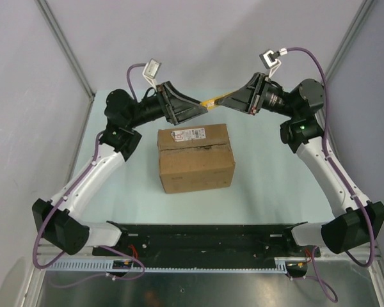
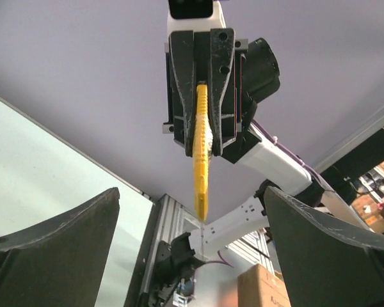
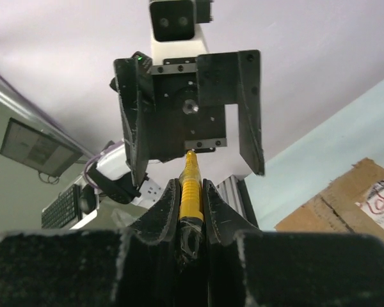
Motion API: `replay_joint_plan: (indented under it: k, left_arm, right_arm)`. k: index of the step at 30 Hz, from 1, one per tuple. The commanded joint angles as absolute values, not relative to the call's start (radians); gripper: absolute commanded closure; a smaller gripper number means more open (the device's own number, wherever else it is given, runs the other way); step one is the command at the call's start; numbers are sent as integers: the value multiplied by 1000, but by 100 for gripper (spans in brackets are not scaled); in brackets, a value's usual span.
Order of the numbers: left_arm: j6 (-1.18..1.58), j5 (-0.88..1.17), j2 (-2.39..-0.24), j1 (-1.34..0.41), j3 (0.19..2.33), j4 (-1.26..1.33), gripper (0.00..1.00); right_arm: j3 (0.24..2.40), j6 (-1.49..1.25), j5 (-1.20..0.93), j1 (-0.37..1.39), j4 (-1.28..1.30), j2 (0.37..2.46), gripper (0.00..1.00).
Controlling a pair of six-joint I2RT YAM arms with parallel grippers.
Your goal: Unpack the express box
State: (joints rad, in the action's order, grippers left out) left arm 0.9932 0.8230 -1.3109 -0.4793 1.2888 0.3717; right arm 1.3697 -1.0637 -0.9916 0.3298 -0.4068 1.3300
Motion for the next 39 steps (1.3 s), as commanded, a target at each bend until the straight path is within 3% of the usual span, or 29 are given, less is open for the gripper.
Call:
replay_joint_plan:
  k: [1,7,11,14,21,22,24,25,29,31,32,33,35,39]
  left_arm:
    - [950,828,-1284,-425,1304,391,0]
    - [827,848,-1230,-299,1200,374,1]
    - [689,792,-1235,-262,1100,260,11]
    - [564,677,-1236,-307,1095,100,18]
    - [496,200,-1076,-331,1017,-75,18]
    - [476,84,-1048,-331,988,-98,21]
    - [437,48,-987,-331,960,-112,27]
    - [366,169,-936,-331,947,-118,39]
    - [331,591,-818,-348,893,-156,41]
    - [385,635,-784,-376,839,-210,51]
    - [396,637,-747,-388,816,-224,55]
    - [416,620,-723,-415,766,-251,67]
    - [426,542,-662,-440,723,-278,79]
    - [440,439,-609,-480,626,-345,88]
  right_arm:
    - [1417,-974,-933,295,-301,1286,100]
    - [1431,-634,-697,258,134,1218,100]
    - [1442,-419,-299,374,354,1198,100]
    - [1437,-327,-78,465,403,1200,100]
    - [1422,-347,102,494,429,1235,100]
    - [1420,-350,132,489,437,1242,100]
    - [1422,-367,166,482,449,1261,100]
    - [1420,-368,191,482,451,1265,100]
    - [1417,-374,207,476,410,1292,100]
    - [1417,-364,198,476,379,1319,100]
    - [1417,-362,187,472,338,1330,100]
    - [1417,-361,175,462,318,1357,100]
    - [1417,-360,129,451,252,1387,100]
    - [1419,-356,94,442,190,1463,100]
